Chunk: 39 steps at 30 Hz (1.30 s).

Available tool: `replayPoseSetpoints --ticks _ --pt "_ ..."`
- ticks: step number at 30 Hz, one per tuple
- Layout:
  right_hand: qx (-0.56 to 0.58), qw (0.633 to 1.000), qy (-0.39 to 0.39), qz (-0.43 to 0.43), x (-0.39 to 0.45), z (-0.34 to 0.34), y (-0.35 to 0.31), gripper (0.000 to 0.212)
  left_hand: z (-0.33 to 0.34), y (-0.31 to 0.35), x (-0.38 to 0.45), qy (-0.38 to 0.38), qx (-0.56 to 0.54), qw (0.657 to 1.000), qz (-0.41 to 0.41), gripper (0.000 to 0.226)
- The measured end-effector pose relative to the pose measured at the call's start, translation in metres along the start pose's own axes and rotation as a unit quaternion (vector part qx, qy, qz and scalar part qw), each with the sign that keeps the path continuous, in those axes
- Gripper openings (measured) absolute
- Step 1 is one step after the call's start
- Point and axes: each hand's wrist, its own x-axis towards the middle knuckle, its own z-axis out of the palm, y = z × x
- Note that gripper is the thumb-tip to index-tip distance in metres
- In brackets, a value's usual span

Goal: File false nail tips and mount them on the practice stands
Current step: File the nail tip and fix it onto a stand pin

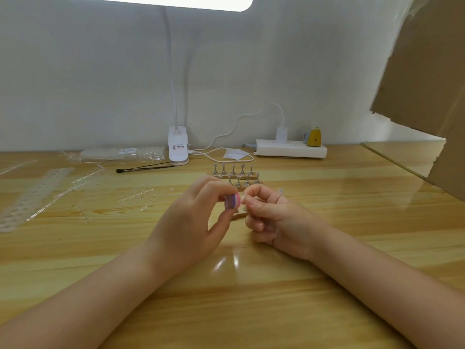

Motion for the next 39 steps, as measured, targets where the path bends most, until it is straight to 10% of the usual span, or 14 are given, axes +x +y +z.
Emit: replayPoseSetpoints --ticks 39 --pt "0.002 1.0 0.017 -0.01 0.0021 -0.0017 0.0034 0.006 0.0025 0.0072 0.0017 0.014 -0.037 0.999 -0.024 0.02"
